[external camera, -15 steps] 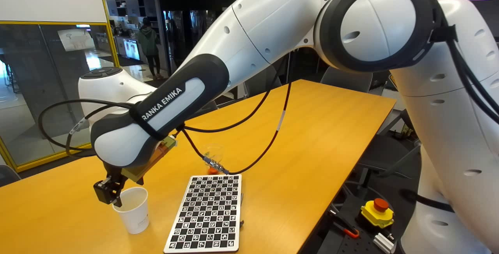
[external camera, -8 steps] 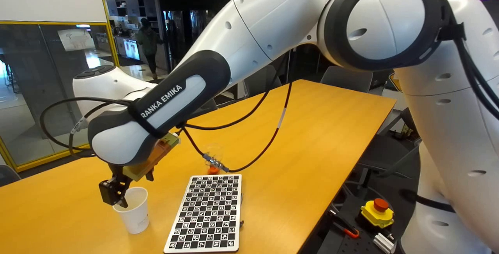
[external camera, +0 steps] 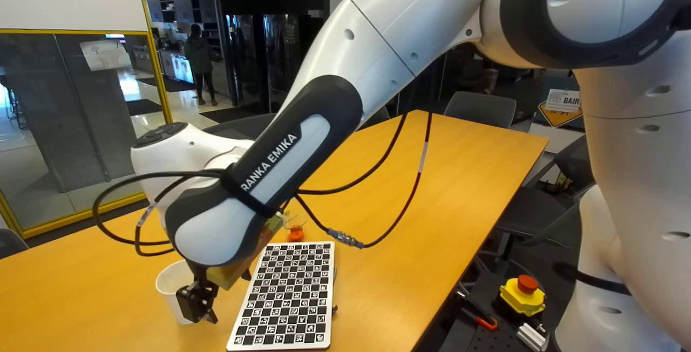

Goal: Put the orange rings on the clear cup and put the yellow rings in the white cup

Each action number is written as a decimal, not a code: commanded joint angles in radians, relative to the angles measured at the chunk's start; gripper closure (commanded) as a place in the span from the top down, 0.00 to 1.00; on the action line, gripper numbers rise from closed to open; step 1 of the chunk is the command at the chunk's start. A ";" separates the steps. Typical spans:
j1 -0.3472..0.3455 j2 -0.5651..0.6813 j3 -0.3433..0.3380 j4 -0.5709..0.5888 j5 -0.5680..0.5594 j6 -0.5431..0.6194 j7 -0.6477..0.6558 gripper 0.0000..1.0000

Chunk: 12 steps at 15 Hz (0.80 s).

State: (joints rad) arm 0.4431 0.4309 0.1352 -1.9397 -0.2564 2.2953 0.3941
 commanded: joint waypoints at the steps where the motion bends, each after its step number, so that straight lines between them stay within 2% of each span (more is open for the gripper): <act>1: -0.017 -0.097 0.016 -0.202 0.028 0.118 0.052 1.00; 6: -0.040 -0.126 0.024 -0.358 0.094 0.264 0.051 1.00; 12: -0.050 -0.143 0.024 -0.462 0.163 0.352 0.064 1.00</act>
State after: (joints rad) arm 0.4066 0.3355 0.1432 -2.3316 -0.1356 2.5960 0.4414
